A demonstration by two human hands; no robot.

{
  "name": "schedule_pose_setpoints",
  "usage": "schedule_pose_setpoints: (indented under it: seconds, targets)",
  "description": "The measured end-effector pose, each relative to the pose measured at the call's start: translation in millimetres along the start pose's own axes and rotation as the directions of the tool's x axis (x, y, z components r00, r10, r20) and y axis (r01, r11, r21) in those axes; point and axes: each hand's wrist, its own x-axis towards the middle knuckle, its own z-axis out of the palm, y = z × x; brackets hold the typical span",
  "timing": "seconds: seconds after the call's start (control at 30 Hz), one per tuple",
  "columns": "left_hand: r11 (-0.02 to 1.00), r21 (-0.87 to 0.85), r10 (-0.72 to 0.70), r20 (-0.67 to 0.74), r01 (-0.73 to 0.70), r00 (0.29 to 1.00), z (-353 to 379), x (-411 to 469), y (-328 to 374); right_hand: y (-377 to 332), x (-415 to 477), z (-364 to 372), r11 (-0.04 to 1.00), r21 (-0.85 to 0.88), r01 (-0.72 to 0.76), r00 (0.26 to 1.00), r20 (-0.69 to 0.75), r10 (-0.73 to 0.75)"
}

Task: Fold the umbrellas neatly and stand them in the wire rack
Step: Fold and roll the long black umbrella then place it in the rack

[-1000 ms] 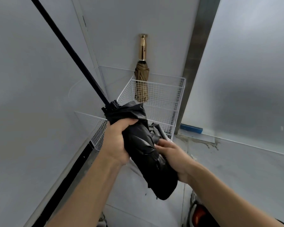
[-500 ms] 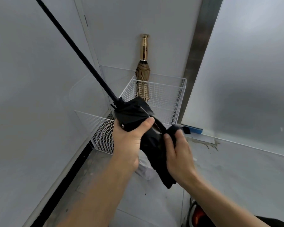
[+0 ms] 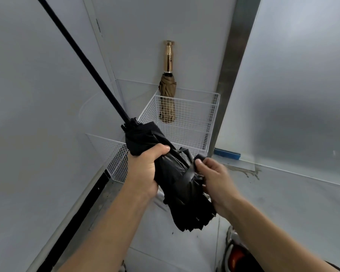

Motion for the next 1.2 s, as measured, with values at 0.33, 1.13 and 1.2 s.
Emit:
schedule_pose_setpoints:
  seconds: [0.33,1.13,1.2]
  targets:
    - [0.996,0.034,-0.09,0.525,0.085,0.846,-22,7,18,15,-13,21,0.993,-0.036,-0.116,0.972,0.201,0.121]
    - [0.994,0.036,0.108,-0.064,-0.106,0.992,-16,17,3,4,-8,13,0.98,0.021,0.198,0.975,-0.107,-0.195]
    - [0.998,-0.055,0.042,0.065,-0.039,0.997,-16,15,3,2,-4,11,0.99,0.031,0.14,0.987,-0.088,-0.136]
